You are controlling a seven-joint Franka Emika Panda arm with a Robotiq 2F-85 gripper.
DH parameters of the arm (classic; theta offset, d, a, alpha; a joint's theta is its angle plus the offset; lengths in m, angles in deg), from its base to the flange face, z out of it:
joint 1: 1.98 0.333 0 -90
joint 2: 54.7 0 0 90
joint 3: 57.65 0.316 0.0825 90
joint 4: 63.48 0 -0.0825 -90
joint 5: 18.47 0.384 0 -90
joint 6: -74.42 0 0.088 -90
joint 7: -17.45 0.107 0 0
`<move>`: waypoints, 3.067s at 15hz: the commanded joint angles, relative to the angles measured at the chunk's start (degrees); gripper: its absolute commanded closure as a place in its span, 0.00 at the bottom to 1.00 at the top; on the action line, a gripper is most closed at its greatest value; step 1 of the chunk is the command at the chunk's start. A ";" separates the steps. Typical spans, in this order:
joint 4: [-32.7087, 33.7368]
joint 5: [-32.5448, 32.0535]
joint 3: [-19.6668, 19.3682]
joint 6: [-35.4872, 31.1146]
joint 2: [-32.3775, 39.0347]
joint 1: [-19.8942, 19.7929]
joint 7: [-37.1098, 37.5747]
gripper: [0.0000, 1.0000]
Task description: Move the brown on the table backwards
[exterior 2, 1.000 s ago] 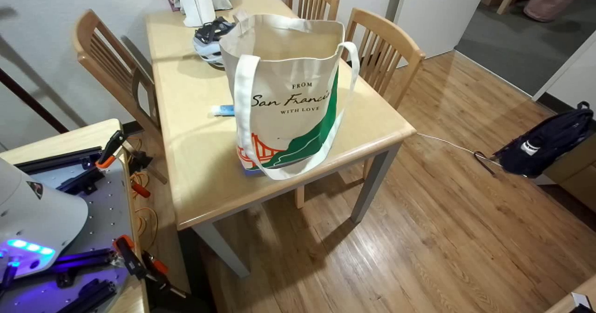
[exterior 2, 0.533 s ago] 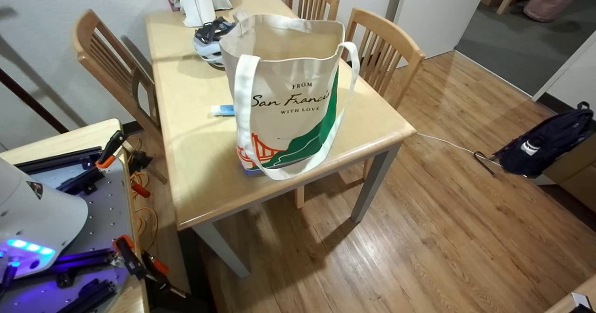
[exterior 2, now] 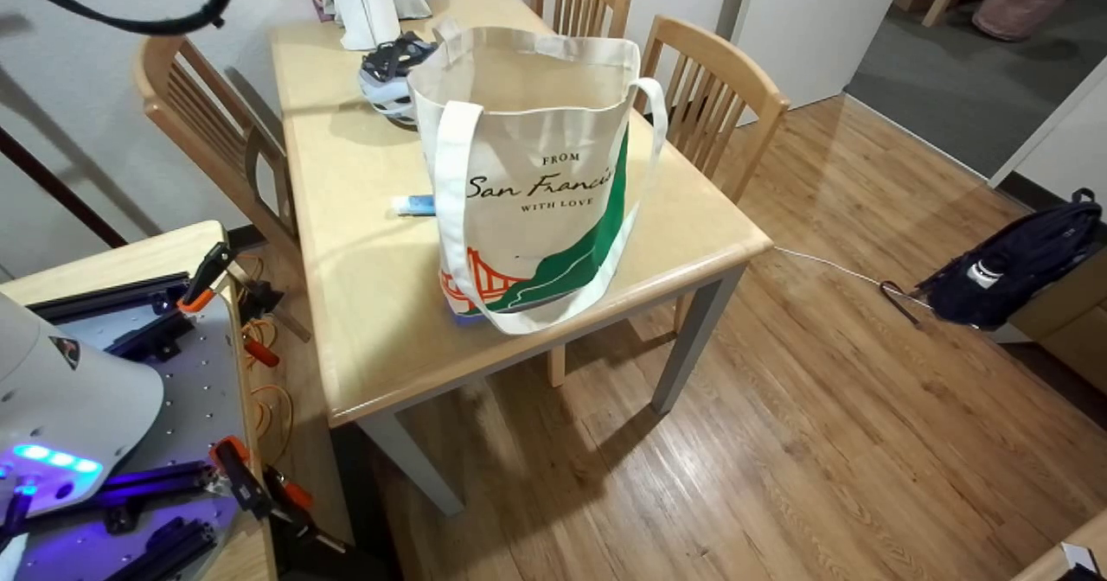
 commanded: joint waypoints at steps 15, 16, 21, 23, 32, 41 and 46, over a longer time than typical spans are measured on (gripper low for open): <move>3.49 5.31 -3.36 -4.35 21.25 9.28 -38.11 0.00; 1.00 3.37 -1.37 -5.20 17.60 7.48 -31.98 0.00; 3.71 4.20 -1.50 -4.38 22.14 7.46 -40.48 0.00; 5.94 4.21 -1.48 -5.57 26.48 7.84 -48.49 0.00; 12.15 3.37 3.60 -7.87 37.86 3.48 -62.11 0.00; 16.92 -11.86 6.72 -10.24 46.24 3.21 -72.97 0.00; 16.87 -14.72 8.67 -13.39 49.66 1.86 -76.36 0.00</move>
